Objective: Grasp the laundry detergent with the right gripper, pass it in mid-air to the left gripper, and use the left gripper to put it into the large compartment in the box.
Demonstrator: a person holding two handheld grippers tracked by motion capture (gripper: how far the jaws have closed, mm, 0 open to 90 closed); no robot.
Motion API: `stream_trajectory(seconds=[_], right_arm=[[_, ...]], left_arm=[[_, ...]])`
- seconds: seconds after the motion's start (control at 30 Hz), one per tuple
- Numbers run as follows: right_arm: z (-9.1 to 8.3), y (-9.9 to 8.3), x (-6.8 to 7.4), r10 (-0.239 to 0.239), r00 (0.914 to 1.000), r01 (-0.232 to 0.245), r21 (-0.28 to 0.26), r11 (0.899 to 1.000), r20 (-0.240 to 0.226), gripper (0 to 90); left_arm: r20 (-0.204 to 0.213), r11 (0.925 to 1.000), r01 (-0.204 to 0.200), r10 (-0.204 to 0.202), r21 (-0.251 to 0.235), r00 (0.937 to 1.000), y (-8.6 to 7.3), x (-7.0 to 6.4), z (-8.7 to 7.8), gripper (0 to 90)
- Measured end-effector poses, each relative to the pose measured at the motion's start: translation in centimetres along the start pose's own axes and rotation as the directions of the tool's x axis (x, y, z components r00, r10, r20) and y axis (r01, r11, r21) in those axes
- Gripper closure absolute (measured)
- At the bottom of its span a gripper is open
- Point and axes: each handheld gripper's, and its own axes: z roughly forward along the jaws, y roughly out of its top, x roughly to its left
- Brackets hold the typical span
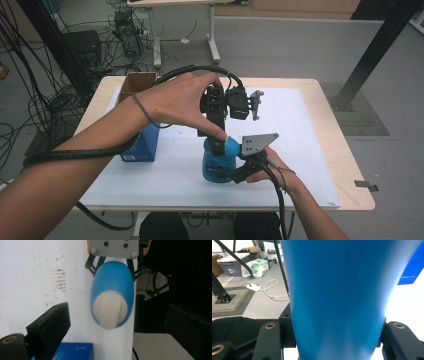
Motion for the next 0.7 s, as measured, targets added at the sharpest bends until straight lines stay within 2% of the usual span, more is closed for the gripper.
stream_trajectory(seconds=[0.43,0.7], right_arm=[[0.23,0.19,0.01,-0.003,1.0000,0.003,0.003,1.000,-0.004,42.1],[0.14,0.36,0.05,-0.010,1.0000,0.010,0.002,1.000,-0.001,42.1]], left_arm=[[-0.001,1.0000,0.004,-0.004,-0.003,1.0000,-0.19,-0.01,-0.19,6.7],[-0.008,1.0000,0.002,-0.002,0.006,1.0000,0.05,-0.21,0.31,6.5]])
